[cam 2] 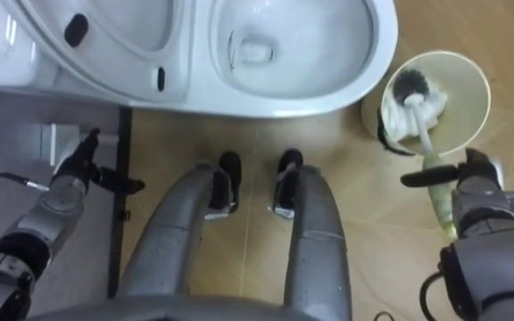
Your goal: Brush toilet
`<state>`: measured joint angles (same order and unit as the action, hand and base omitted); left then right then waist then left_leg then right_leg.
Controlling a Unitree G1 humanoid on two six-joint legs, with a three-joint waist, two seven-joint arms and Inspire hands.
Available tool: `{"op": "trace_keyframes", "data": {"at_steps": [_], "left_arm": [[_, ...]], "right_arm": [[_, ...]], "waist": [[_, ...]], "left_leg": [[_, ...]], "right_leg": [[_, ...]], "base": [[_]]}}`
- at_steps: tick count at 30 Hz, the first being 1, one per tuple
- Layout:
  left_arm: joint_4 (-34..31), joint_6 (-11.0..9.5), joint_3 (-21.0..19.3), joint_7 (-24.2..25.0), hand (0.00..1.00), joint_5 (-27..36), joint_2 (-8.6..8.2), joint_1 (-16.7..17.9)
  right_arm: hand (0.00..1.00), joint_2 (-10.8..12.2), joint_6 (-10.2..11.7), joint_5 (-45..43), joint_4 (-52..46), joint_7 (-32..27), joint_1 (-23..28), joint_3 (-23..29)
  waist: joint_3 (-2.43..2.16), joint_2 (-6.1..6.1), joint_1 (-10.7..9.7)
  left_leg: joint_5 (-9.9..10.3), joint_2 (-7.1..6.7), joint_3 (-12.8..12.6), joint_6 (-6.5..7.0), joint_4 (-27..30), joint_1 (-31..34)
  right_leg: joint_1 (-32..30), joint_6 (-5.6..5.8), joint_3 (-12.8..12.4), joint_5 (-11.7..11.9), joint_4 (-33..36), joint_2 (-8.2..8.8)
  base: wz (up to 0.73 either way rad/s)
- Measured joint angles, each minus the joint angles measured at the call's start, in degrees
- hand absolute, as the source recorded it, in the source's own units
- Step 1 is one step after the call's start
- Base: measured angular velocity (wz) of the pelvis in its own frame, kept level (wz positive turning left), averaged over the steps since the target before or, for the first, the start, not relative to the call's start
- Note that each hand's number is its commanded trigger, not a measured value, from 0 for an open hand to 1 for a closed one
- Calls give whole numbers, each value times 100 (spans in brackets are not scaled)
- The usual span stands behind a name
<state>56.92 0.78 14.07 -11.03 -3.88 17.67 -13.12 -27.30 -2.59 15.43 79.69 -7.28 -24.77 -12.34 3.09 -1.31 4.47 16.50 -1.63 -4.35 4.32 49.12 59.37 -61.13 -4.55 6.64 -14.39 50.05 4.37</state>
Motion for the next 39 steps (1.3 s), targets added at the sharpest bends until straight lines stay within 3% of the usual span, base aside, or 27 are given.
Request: {"op": "trace_keyframes", "data": {"at_steps": [6, 14, 18, 21, 39], "left_arm": [[65, 52, 0, 13, 0, 8, 109, -121], [106, 149, 22, 63, 0, 256, 129, -114], [81, 167, 45, 63, 0, 336, 135, -123], [76, 169, 68, 56, 0, 343, 142, -183], [300, 174, 102, -12, 0, 445, 165, -232]], "right_arm": [[0, -5, -9, -22, 19, 76, -8, -20], [0, -6, -135, -79, 77, 446, 8, -158], [0, -7, -251, -79, 100, 550, -28, -286], [0, -13, -252, -83, 147, 561, -119, -329], [0, -26, -328, -258, 214, 889, -215, -840]], "waist": [[-1, 0, -25], [-2, 0, -151], [0, -5, -125], [1, -7, -139], [1, -39, -99]], "left_leg": [[23, -19, 59, -16, 70, 118], [31, -30, 130, -36, 87, 168], [35, -39, 121, -32, 139, 231], [37, -95, 145, -39, 179, 334], [36, -111, 180, -39, 270, 506]], "right_leg": [[-97, -43, 101, -62, 96, 62], [-105, -67, 173, -78, 88, 75], [-171, -71, 175, -98, 157, 102], [-283, -77, 182, -116, 246, 155], [-430, -76, 194, -119, 315, 160]], "base": [[8], [2], [1], [7], [0]]}}
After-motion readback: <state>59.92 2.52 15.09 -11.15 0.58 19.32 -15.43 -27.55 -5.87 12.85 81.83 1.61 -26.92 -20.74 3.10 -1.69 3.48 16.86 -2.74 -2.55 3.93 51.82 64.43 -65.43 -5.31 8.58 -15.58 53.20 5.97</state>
